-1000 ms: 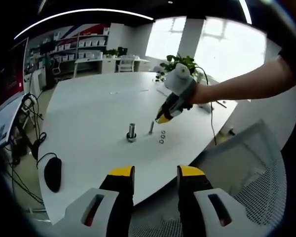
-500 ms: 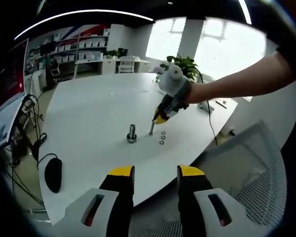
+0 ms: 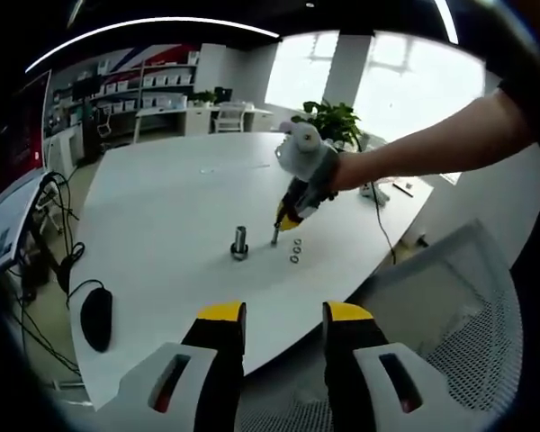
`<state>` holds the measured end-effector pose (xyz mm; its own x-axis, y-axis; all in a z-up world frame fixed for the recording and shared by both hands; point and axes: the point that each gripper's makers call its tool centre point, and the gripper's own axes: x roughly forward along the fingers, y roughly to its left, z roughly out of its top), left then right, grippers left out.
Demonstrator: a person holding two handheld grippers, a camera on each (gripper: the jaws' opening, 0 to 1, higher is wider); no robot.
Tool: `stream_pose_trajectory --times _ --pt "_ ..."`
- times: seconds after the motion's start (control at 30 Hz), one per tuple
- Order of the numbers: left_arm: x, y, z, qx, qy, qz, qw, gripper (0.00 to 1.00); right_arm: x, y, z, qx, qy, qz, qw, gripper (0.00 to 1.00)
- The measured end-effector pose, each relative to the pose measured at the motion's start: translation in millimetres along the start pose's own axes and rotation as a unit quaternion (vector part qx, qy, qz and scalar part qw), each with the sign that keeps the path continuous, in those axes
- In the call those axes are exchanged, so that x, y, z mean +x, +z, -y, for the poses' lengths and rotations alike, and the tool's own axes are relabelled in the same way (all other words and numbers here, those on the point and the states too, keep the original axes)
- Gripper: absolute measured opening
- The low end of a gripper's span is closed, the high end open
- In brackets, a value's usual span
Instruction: Place the washer onto the threaded stud by aligning its center hole with the stud, sliding it down to the base, and recovering from edge contact or off-axis alignment until the washer reaches the visible bottom stop.
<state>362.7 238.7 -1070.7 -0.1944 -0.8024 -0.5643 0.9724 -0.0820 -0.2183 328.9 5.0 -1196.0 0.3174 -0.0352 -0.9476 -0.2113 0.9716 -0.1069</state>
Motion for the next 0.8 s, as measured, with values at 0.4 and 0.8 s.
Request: stream_pose_trajectory --times 0.4,0.8 --pt "0.2 1.0 2.9 0.000 -0.006 0.001 1.0000 0.32 27.5 -9.0 2.3 0.011 0.018 -0.023 0.9995 0.14" --pt "0.5 0.1 1.7 -0.003 -0.007 0.002 1.0000 0.32 37.3 -14.8 4.6 0.031 0.023 -0.038 0.9985 0.15"
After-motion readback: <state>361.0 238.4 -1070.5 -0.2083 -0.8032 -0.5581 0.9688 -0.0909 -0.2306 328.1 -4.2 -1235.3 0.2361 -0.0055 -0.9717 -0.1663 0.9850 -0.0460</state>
